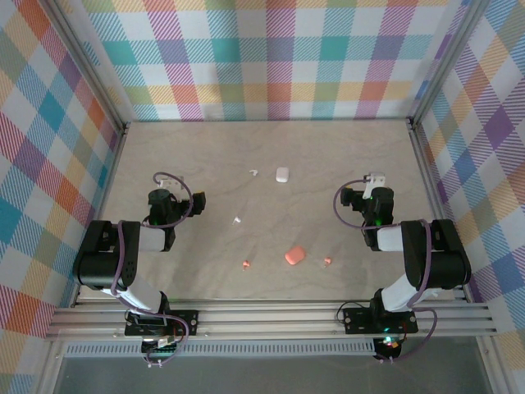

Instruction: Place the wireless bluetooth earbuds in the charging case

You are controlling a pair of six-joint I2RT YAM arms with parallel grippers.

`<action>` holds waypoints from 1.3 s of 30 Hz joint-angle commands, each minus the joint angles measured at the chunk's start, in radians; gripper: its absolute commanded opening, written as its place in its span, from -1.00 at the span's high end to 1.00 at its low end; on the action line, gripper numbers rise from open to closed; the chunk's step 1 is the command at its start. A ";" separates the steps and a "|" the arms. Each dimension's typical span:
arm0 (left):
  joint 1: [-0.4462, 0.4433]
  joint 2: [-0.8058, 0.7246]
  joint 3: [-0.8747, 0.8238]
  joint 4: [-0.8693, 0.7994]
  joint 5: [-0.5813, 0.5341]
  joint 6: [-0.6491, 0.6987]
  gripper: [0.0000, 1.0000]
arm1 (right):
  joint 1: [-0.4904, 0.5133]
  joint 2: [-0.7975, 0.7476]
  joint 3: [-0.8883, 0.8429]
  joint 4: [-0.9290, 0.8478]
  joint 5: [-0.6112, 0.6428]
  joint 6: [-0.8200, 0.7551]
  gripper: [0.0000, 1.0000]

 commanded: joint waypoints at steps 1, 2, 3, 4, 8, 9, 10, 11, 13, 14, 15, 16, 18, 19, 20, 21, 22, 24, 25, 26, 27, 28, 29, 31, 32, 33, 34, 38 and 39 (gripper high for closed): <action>-0.005 -0.022 -0.009 -0.002 -0.015 -0.017 -1.00 | -0.006 -0.029 -0.009 0.001 0.005 0.017 -0.99; -0.006 -0.022 -0.010 -0.002 -0.015 -0.016 -1.00 | -0.006 -0.028 -0.009 0.001 0.005 0.017 -0.99; -0.005 -0.022 -0.010 -0.002 -0.015 -0.016 -1.00 | -0.005 -0.028 -0.009 0.001 0.005 0.016 -1.00; -0.005 -0.022 -0.010 -0.001 -0.015 -0.016 -1.00 | -0.006 -0.028 -0.009 0.001 0.005 0.017 -0.99; -0.005 -0.024 -0.011 0.001 -0.014 -0.017 -1.00 | -0.006 -0.027 -0.009 0.000 0.001 0.015 -0.99; -0.005 -0.031 -0.009 -0.009 0.007 -0.008 -1.00 | -0.006 -0.029 -0.009 -0.001 -0.010 0.010 -0.99; -0.007 -0.045 -0.001 -0.034 0.020 0.005 -1.00 | -0.006 -0.032 -0.005 -0.010 -0.034 0.000 -0.99; -0.008 -0.059 0.006 -0.057 0.019 0.006 -1.00 | -0.005 -0.036 -0.001 -0.021 -0.064 -0.012 -0.99; -0.010 -0.115 0.054 -0.197 0.017 -0.003 -1.00 | -0.005 -0.061 0.000 -0.042 -0.128 -0.037 -0.99; -0.010 -0.136 0.080 -0.265 0.026 -0.006 -1.00 | -0.006 -0.075 -0.008 -0.035 -0.138 -0.042 -1.00; -0.010 -0.162 0.096 -0.316 0.046 -0.004 -1.00 | -0.005 -0.100 -0.009 -0.058 -0.148 -0.048 -0.99; -0.016 -0.189 0.103 -0.348 0.052 -0.003 -1.00 | -0.003 -0.138 0.005 -0.115 -0.157 -0.051 -0.99; -0.026 -0.237 0.110 -0.401 0.054 -0.017 -1.00 | -0.003 -0.209 0.085 -0.357 -0.158 -0.014 -0.99; -0.032 -0.264 0.119 -0.436 0.058 -0.027 -1.00 | -0.003 -0.231 0.141 -0.484 -0.148 0.026 -1.00; -0.038 -0.289 0.133 -0.477 0.059 -0.036 -1.00 | -0.002 -0.240 0.189 -0.590 -0.141 0.061 -0.99; -0.048 -0.314 0.157 -0.537 0.058 -0.040 -1.00 | -0.001 -0.245 0.246 -0.704 -0.138 0.089 -0.99; -0.058 -0.338 0.182 -0.598 0.052 -0.041 -1.00 | -0.002 -0.247 0.298 -0.799 -0.138 0.111 -0.99; -0.081 -0.372 0.225 -0.705 0.049 -0.057 -1.00 | 0.000 -0.251 0.372 -0.949 -0.139 0.150 -0.99; -0.094 -0.388 0.246 -0.757 0.052 -0.071 -1.00 | 0.004 -0.256 0.409 -1.041 -0.143 0.177 -1.00; -0.107 -0.403 0.266 -0.812 0.058 -0.092 -1.00 | 0.012 -0.262 0.454 -1.134 -0.159 0.205 -0.95; -0.119 -0.415 0.282 -0.862 0.059 -0.107 -1.00 | 0.023 -0.266 0.497 -1.211 -0.181 0.227 -0.90; -0.136 -0.427 0.295 -0.920 0.049 -0.135 -0.98 | 0.045 -0.270 0.535 -1.289 -0.213 0.240 -0.84; -0.151 -0.439 0.304 -0.972 0.045 -0.169 -0.95 | 0.081 -0.273 0.568 -1.367 -0.237 0.242 -0.79; -0.184 -0.460 0.312 -1.054 0.048 -0.234 -0.87 | 0.180 -0.273 0.612 -1.492 -0.225 0.236 -0.73; -0.209 -0.470 0.311 -1.081 0.044 -0.277 -0.82 | 0.244 -0.272 0.627 -1.550 -0.206 0.229 -0.73; -0.239 -0.483 0.307 -1.131 0.047 -0.305 -0.77 | 0.293 -0.268 0.637 -1.598 -0.180 0.231 -0.73; -0.283 -0.502 0.300 -1.152 0.041 -0.339 -0.72 | 0.356 -0.264 0.643 -1.646 -0.156 0.252 -0.72; -0.504 -0.577 0.271 -1.218 -0.062 -0.502 -0.59 | 0.526 -0.263 0.620 -1.740 -0.203 0.342 -0.62; -0.548 -0.590 0.261 -1.223 -0.093 -0.542 -0.57 | 0.569 -0.261 0.613 -1.754 -0.189 0.364 -0.61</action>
